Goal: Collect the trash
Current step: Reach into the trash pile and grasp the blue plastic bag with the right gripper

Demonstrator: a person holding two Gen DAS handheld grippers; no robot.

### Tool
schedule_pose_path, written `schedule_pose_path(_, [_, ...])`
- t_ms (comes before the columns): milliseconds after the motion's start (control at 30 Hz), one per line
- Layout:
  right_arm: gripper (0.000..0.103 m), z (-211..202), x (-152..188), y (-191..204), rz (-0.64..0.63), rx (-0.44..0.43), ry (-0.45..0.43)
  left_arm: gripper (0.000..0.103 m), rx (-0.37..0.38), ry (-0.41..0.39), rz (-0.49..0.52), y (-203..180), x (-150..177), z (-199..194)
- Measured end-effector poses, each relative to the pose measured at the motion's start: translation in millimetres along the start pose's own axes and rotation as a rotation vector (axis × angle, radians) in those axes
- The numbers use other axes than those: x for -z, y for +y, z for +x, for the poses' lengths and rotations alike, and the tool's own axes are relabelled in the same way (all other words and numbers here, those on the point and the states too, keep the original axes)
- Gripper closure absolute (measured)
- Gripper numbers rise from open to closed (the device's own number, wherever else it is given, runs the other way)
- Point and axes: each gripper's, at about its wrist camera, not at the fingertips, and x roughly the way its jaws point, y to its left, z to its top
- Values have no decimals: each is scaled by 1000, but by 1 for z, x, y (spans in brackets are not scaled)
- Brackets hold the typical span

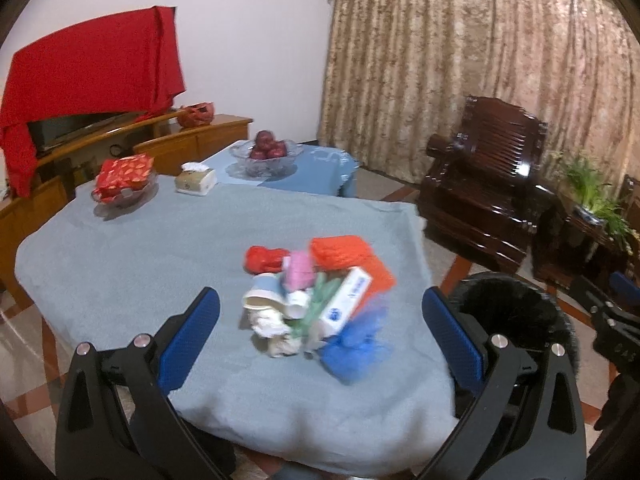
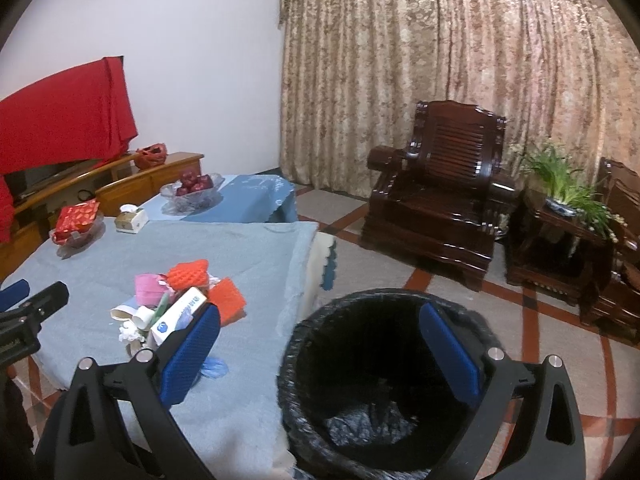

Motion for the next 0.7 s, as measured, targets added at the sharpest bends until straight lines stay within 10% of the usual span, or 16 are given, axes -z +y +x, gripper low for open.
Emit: schedule_pose_path(700, [23,135,66,121,-158,-235,206,5,-82,88,-38,85,42,98])
